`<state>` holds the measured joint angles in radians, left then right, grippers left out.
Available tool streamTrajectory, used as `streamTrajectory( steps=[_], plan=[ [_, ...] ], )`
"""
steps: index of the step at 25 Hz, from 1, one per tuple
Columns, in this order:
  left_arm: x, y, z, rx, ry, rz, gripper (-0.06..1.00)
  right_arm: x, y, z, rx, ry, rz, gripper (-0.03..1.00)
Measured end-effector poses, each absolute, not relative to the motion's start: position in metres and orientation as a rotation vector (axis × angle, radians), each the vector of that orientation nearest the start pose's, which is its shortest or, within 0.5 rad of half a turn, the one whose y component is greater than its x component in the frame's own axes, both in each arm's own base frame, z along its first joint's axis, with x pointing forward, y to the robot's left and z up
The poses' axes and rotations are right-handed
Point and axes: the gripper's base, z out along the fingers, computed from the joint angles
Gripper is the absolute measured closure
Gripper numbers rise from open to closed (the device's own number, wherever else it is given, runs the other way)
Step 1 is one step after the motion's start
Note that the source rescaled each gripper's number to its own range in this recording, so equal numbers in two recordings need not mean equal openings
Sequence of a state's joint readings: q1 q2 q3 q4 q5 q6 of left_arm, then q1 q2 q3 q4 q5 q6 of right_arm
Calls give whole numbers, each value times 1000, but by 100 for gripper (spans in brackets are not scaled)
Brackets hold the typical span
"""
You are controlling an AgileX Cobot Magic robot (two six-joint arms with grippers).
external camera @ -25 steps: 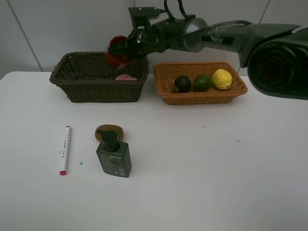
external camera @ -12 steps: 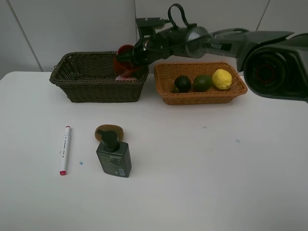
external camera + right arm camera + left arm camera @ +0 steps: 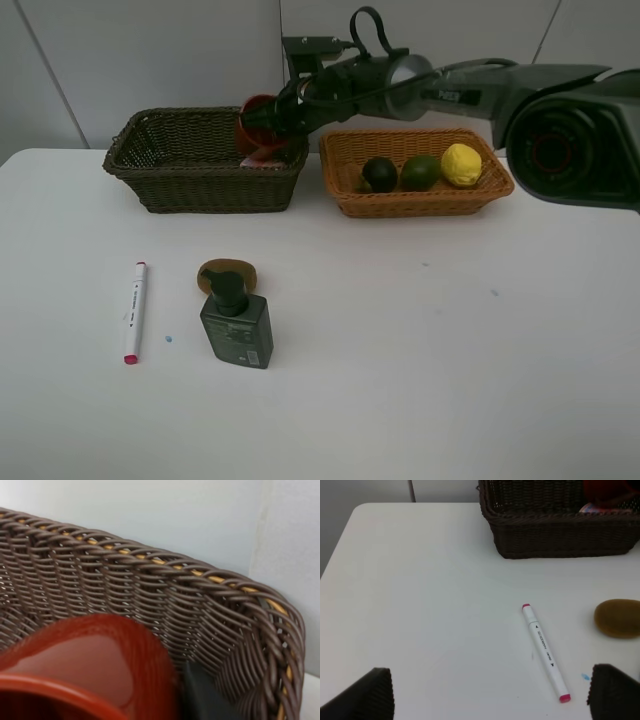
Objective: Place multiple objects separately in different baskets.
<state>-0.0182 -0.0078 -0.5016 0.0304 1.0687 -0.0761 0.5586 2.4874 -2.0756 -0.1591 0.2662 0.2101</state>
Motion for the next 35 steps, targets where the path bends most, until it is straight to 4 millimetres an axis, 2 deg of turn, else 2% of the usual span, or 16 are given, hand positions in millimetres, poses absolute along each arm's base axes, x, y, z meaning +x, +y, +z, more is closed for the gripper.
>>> streamTrajectory(
  steps=[1, 4, 6, 7, 10, 15, 20, 26, 35],
  plan=[
    [-7, 3, 277, -61, 2042, -23, -5, 484, 298, 155, -517, 2112, 309, 68],
    [-7, 3, 277, -61, 2042, -23, -5, 484, 298, 154, -537, 2108, 297, 19],
    [-7, 3, 277, -61, 2042, -23, -5, 483, 298, 154, -550, 2104, 293, 6],
    [-7, 3, 277, -61, 2042, -23, -5, 483, 299, 154, -555, 2104, 291, 3],
    [-7, 3, 277, -61, 2042, -23, -5, 482, 299, 154, -556, 2108, 293, -1],
    [-7, 3, 277, -61, 2042, -23, -5, 481, 298, 158, -553, 2137, 287, -2],
    [-7, 3, 277, -61, 2042, -23, -5, 476, 293, 176, -552, 2171, 268, -3],
    [-7, 3, 277, -61, 2042, -23, -5, 463, 291, 225, -549, 2158, 269, -3],
    [-7, 3, 277, -61, 2042, -23, -5, 429, 269, 307, -533, 2209, 234, -3]
  ],
)
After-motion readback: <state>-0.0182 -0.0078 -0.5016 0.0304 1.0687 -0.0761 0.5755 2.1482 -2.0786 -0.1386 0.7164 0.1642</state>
